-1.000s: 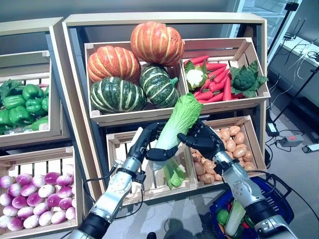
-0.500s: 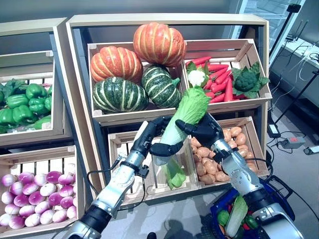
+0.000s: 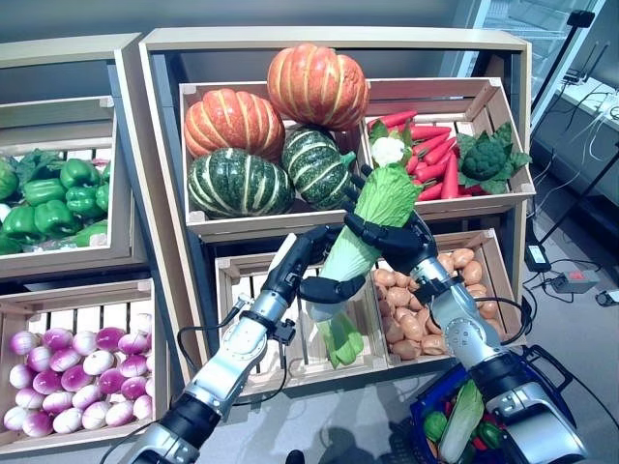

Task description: Put vegetables into the basket

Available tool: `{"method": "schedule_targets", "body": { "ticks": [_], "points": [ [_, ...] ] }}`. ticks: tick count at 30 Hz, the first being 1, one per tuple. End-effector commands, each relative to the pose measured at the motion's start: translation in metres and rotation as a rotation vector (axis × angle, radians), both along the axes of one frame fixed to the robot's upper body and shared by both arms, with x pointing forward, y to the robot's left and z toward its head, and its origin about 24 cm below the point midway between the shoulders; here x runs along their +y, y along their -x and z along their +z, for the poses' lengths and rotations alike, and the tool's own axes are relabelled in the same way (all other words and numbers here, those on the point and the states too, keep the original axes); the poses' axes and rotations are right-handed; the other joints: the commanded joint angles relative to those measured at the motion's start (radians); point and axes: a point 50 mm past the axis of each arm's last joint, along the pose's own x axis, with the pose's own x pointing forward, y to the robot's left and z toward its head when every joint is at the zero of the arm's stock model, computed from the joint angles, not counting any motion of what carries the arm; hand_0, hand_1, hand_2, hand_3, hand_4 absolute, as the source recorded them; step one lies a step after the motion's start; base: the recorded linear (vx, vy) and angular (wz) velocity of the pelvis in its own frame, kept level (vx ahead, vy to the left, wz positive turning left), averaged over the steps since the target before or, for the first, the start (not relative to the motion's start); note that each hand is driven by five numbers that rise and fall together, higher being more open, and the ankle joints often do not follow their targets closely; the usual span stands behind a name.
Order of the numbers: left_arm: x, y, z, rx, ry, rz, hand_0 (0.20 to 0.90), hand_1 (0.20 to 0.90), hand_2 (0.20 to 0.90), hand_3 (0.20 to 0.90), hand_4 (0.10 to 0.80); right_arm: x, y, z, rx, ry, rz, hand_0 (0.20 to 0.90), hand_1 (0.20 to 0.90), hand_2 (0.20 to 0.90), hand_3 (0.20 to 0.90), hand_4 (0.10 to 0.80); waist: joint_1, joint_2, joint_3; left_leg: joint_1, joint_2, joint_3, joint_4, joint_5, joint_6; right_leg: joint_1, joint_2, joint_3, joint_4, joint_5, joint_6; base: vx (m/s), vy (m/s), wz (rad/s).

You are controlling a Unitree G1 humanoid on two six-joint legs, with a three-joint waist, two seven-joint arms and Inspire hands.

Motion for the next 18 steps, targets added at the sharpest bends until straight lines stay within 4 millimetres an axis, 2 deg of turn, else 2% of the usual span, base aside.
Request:
{"method": "schedule_targets", "body": {
  "ticks": [1,3,13,18],
  "points": [
    [-0.041,-0.001,0.041,-0.213,0.033,-0.218,0.3,0.3,0.3,0.3,0.4,0.007,-0.014,0.094,-0.405,-0.166,0.004,0.599,0.599,0.599,0.599,0.599,0.011,-0.009,-0.091,0.054,-0.029,0.017,0.001,-0.132,0.023,-0.04,-0.005,0.012,0.001,0.04,-0.044,0.0,0.0,0.0],
    [-0.04,-0.001,0.04,-0.209,0.033,-0.217,0.3,0.3,0.3,0.3,0.4,0.008,-0.013,0.096,-0.423,-0.147,0.011,0.3,0.3,0.3,0.3,0.4,0.01,-0.009,-0.091,0.054,-0.03,0.017,0.001,-0.131,0.024,-0.041,-0.005,0.012,0.001,0.041,-0.043,0.0,0.0,0.0],
    [-0.036,-0.001,0.04,-0.205,0.042,-0.2,0.3,0.3,0.3,0.3,0.4,0.007,-0.01,0.094,-0.437,-0.082,0.037,0.3,0.3,0.3,0.3,0.4,0.007,-0.011,-0.091,0.053,-0.03,0.017,0.001,-0.13,0.024,-0.044,-0.004,0.016,0.001,0.044,-0.043,0.0,0.0,0.0],
    [-0.031,-0.001,0.039,-0.203,0.049,-0.184,0.3,0.3,0.3,0.3,0.4,0.004,-0.007,0.085,-0.416,-0.069,0.039,0.3,0.3,0.3,0.3,0.4,0.003,-0.012,-0.092,0.052,-0.029,0.021,0.001,-0.13,0.025,-0.047,-0.003,0.021,0.001,0.046,-0.042,0.0,0.0,0.0]
  ]
}}
